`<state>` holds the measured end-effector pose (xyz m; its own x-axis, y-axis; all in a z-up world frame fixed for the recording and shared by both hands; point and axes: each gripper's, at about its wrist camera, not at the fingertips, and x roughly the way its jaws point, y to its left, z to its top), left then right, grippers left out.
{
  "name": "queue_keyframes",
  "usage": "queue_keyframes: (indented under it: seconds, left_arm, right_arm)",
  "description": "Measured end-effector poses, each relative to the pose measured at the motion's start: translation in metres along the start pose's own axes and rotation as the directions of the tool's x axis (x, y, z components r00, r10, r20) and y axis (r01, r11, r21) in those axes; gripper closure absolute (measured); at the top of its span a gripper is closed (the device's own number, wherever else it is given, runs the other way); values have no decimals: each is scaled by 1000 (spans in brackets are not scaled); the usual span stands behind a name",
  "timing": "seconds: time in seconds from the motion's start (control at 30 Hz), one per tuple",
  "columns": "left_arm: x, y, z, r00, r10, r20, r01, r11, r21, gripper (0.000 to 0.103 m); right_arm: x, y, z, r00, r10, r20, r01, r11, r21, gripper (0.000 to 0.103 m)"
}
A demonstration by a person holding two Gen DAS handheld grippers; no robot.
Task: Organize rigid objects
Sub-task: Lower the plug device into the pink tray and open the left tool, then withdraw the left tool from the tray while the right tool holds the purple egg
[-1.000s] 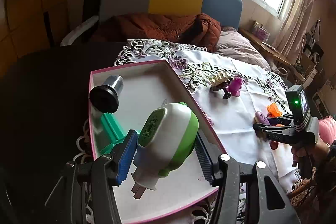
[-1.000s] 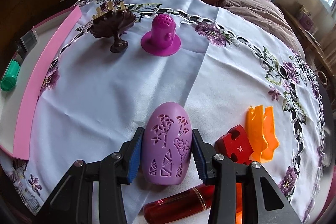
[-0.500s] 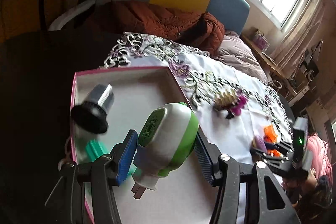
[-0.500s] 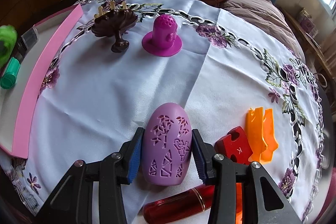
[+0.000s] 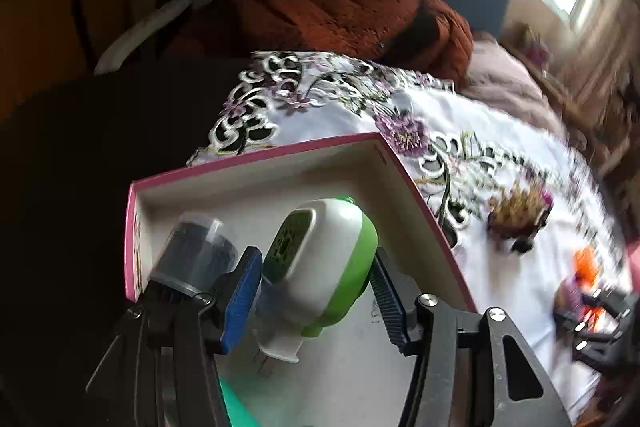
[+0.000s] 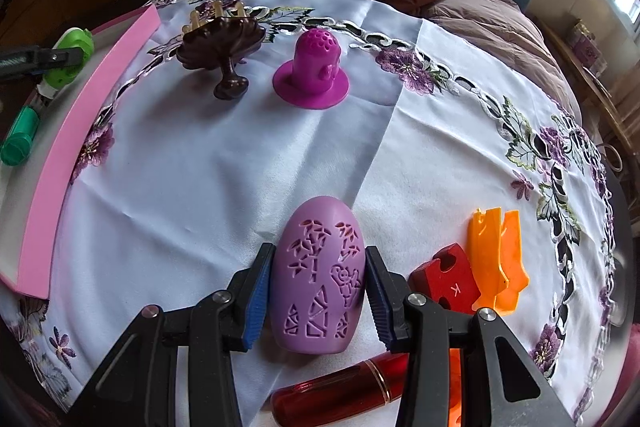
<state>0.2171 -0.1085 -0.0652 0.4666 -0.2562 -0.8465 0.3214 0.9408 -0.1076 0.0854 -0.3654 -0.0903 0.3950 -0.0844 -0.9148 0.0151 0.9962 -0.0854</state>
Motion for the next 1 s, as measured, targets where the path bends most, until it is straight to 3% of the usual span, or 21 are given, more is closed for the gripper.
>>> queue_keyframes:
  seconds: [0.07, 0.13, 0.33, 0.47, 0.73, 1.0]
  left_arm:
    - [-1, -2, -1, 1000, -16, -8, 16, 1000, 7, 45]
    - [-6, -4, -4, 1000, -16, -1, 16, 1000, 12, 35]
    - [-43, 3, -18, 997, 2, 75, 0, 1000, -25, 35]
    - [-71, 0, -43, 992, 25, 121, -22, 999, -28, 35]
    - [-102, -7, -95, 991, 33, 132, -26, 998, -50, 35]
    - [-120, -11, -116, 989, 49, 141, -42, 998, -51, 35]
  right_arm:
    - [0, 0, 0, 1000, 0, 0, 0, 1000, 0, 59]
    - [0, 0, 0, 1000, -1, 0, 1, 1000, 0, 59]
    - [0, 0, 0, 1000, -1, 0, 1, 1000, 0, 59]
    - [0, 0, 0, 1000, -4, 3, 4, 1000, -5, 59]
    - [0, 3, -1, 1000, -17, 10, 17, 1000, -20, 59]
    - [-2, 6, -2, 999, -40, 22, 41, 998, -50, 59]
